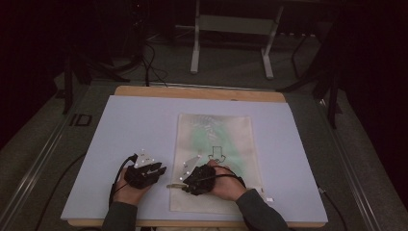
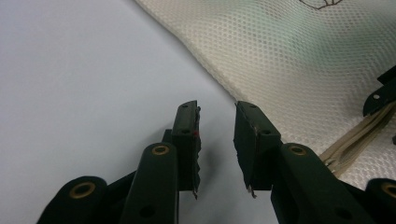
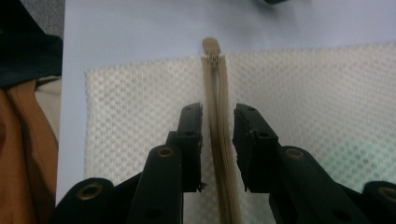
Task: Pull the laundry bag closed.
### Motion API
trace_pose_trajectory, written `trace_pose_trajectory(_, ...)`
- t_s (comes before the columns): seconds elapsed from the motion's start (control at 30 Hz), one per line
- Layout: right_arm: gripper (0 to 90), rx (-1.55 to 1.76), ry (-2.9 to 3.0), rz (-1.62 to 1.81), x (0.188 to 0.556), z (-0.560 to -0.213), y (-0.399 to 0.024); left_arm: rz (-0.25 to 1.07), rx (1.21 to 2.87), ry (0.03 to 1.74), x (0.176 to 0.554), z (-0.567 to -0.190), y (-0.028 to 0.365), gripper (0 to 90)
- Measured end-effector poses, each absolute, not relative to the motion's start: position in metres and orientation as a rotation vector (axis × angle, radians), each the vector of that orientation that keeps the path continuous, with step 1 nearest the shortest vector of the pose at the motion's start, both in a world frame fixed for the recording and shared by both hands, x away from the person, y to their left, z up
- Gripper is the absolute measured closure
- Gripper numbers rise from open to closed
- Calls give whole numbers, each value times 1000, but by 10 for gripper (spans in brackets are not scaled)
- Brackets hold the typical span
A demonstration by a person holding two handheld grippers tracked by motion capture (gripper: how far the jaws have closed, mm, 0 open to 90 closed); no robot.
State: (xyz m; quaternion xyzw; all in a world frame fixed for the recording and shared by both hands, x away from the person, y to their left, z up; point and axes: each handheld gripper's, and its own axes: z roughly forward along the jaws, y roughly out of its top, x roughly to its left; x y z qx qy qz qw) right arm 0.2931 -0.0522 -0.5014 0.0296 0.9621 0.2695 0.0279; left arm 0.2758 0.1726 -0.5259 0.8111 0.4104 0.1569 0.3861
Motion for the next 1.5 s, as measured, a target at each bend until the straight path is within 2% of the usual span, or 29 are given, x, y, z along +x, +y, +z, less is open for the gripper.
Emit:
trace_pose_trajectory(1.3,751,49,2970,862,296,-513,3,402,2049,1070,277,-526,180,701)
trace_pose_trajectory(1.5,777,59,2971,844,297,-517,8,401,2052,1070,277,-526,180,701)
